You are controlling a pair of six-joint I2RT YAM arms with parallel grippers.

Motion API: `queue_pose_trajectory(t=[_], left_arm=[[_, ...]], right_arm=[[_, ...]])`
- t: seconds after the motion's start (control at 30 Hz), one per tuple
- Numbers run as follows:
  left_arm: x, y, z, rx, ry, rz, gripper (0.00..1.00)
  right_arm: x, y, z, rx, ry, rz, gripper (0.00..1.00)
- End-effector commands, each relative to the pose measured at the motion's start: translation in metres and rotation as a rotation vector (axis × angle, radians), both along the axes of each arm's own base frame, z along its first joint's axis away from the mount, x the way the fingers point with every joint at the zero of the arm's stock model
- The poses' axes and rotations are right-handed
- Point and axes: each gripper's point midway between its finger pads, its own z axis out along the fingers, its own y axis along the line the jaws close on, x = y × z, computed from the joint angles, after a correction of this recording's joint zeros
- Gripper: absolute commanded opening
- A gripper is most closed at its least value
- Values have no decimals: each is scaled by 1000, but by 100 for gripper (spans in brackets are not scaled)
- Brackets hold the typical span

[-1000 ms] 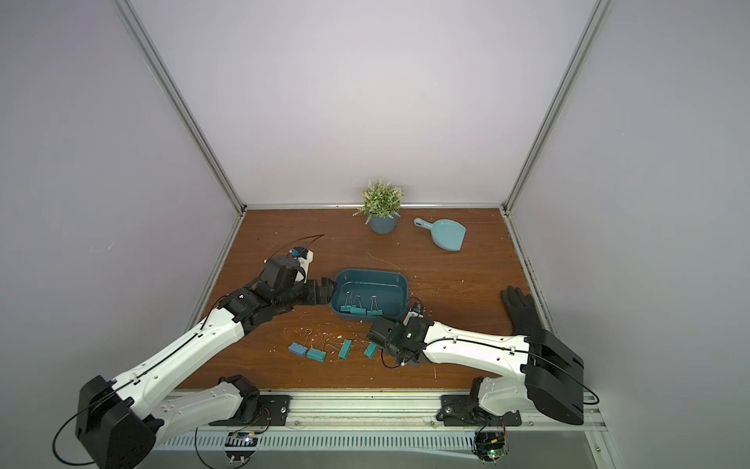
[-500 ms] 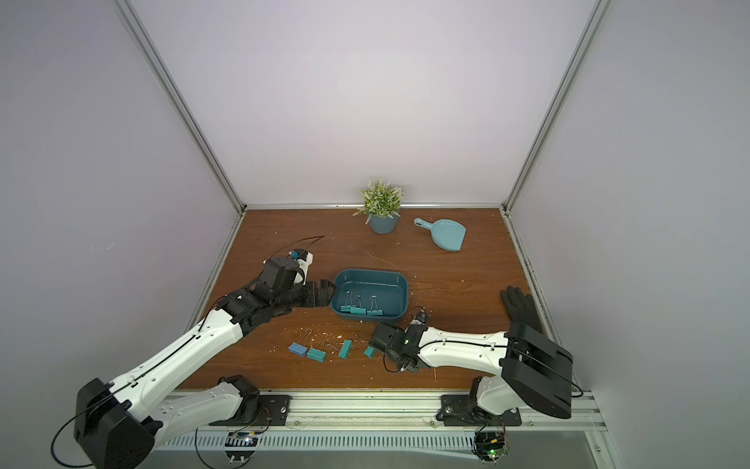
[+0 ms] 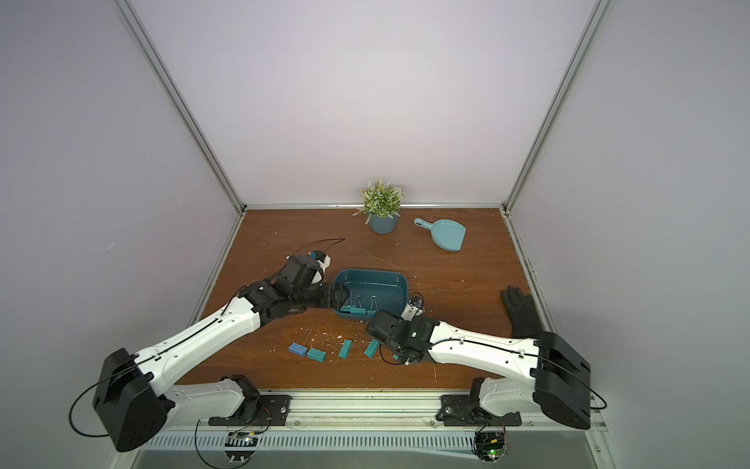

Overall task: Take out the binder clips from the storage box
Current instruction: Place the binder clip at the center of the board, then pick up the binder clip from the storage box.

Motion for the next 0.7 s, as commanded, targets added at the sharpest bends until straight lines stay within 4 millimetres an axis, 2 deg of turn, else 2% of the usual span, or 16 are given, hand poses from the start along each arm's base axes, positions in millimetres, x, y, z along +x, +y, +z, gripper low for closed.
queue_pose_trajectory(t=[0.0, 0.13, 0.3, 0.37, 0.4, 0.6, 0.67], left_arm=[[2, -9, -3, -2, 46, 2, 87], [10, -19, -13, 8, 84, 6, 79], [17, -29, -30, 28, 140, 7, 68], [18, -32, -40, 41, 182, 14, 67], [18, -35, -44, 40, 203, 15, 62], [23, -46, -74, 49, 311, 51, 53], [27, -49, -83, 60, 337, 67, 43]], right_arm=[[24, -31, 28, -80, -115, 4, 99], [50, -49, 46, -72, -156, 18, 99], [78, -56, 60, -101, -187, 56, 99], [88, -55, 62, -122, -184, 78, 99], [94, -55, 62, -133, -180, 86, 99], [118, -53, 58, -177, -158, 138, 99], [123, -53, 56, -181, -156, 149, 99]])
